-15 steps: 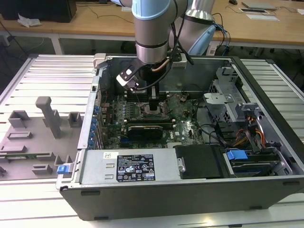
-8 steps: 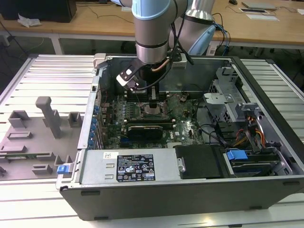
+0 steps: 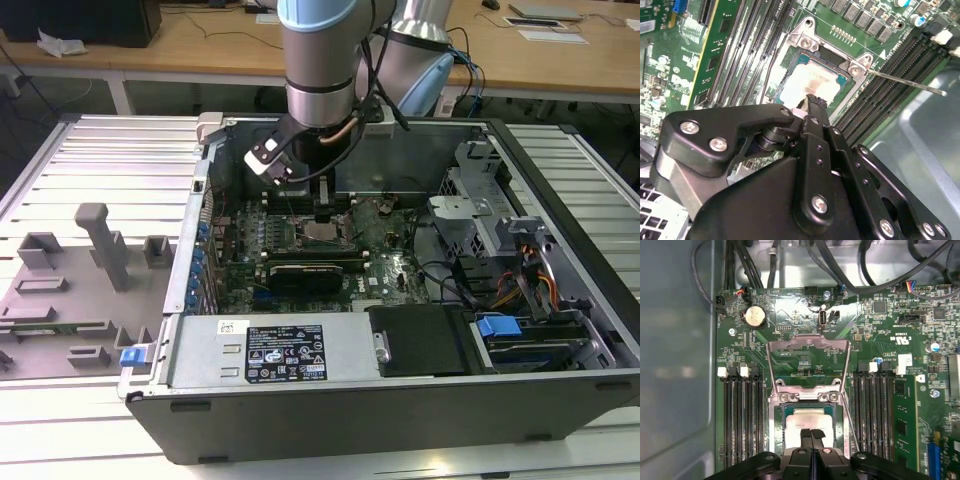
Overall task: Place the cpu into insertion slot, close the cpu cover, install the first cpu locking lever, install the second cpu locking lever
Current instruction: 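Place the cpu into insertion slot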
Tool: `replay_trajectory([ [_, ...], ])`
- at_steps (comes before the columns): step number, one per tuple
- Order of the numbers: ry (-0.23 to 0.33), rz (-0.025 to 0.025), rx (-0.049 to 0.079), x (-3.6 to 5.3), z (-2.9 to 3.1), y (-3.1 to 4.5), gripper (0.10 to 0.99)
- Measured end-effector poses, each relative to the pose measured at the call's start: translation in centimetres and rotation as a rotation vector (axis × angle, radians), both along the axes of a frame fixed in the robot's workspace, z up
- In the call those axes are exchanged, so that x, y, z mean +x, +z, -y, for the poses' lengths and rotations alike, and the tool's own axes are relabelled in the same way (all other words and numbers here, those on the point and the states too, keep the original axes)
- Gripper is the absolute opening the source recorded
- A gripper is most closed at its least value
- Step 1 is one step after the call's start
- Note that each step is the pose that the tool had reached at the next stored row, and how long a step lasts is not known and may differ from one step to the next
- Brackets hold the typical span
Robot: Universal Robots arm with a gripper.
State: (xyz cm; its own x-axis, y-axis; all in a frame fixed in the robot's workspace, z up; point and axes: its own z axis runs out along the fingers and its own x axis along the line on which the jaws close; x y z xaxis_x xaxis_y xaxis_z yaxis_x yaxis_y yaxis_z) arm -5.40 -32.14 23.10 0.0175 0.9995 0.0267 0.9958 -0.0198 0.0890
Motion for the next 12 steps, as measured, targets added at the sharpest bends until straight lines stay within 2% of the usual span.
replay_trajectory([
  [4, 0.000, 0.0000, 0.000, 0.00, 0.00, 1.01, 0.106],
  [6, -0.001, 0.0000, 0.000, 0.01, 0.00, 2.33, 0.106],
  [8, -0.001, 0.0000, 0.000, 0.02, 0.00, 3.18, 0.106],
  [9, -0.002, 0.0000, 0.000, 0.02, 0.00, 3.41, 0.106],
  [12, -0.002, 0.0001, 0.000, 0.02, 0.00, 3.41, 0.106],
])
